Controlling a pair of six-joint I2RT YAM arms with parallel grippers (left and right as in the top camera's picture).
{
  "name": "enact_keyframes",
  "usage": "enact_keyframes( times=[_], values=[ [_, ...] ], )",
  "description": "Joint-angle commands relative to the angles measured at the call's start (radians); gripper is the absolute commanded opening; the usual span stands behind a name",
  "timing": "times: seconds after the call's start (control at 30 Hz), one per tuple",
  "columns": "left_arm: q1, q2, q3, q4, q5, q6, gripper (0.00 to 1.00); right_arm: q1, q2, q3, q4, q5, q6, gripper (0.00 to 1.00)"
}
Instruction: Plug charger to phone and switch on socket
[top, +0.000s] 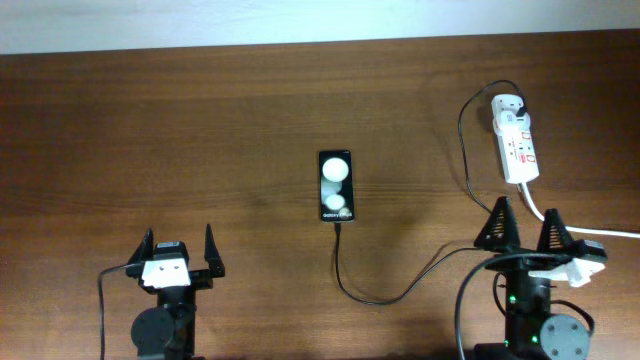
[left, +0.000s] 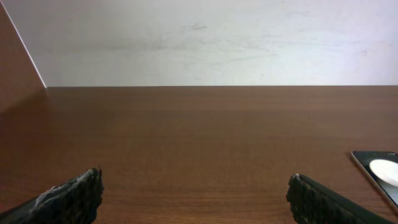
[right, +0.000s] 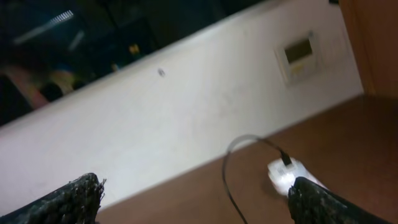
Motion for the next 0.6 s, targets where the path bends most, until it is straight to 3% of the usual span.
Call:
enact_keyframes(
  times=[0.0, 0.23, 0.4, 0.57],
  values=[
    [0.006, -0.004, -0.002, -0.005, 0.008, 0.016, 0.99, 0.008, -0.006, -0.075, 0.031, 0.005, 0.002, 0.99],
    [0.006, -0.004, -0.002, -0.005, 0.008, 0.016, 0.99, 0.008, -0.007, -0.206, 0.063, 0.002, -0.109, 0.99],
    [0.006, -0.004, -0.002, -0.005, 0.008, 0.016, 0.99, 0.008, -0.007, -0.206, -0.016, -0.089, -0.311, 0.99],
    [0.006, -0.004, -0.002, -0.005, 0.008, 0.016, 0.99, 0.008, -0.007, -0.206, -0.016, -0.090, -0.316, 0.99]
  ],
)
